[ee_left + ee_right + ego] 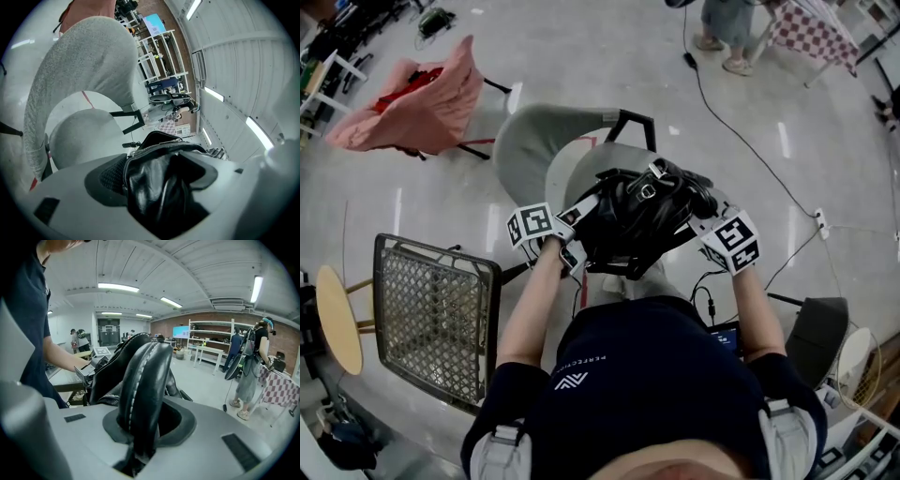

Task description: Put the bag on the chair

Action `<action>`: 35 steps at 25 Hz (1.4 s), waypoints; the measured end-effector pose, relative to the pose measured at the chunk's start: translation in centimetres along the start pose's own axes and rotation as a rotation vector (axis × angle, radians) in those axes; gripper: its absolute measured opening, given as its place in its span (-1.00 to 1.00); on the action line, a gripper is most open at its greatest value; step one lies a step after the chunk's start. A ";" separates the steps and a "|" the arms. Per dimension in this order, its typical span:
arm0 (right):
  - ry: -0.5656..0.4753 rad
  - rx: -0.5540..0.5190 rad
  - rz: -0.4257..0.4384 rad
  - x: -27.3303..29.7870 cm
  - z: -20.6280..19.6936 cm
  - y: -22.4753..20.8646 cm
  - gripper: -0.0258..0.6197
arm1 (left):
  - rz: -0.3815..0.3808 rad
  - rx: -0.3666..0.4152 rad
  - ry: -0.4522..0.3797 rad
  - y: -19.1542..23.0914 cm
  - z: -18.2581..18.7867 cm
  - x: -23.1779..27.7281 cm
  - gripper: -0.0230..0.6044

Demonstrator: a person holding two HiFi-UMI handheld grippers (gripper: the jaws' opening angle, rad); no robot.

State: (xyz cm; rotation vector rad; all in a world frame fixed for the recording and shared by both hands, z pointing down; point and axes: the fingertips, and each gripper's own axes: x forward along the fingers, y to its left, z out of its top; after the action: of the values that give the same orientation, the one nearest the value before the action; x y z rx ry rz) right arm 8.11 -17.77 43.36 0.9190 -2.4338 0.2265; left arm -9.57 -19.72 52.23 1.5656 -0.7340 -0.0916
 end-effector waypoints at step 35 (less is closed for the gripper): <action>0.154 0.001 0.226 15.6 -6.3 -10.9 -0.71 | 0.099 -0.101 -0.129 12.1 8.2 10.7 0.19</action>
State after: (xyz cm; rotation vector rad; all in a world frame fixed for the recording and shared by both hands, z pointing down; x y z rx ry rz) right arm 7.97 -32.82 56.65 0.6023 -2.3907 0.3653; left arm -9.76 -31.59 65.91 1.4348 -0.8931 -0.1554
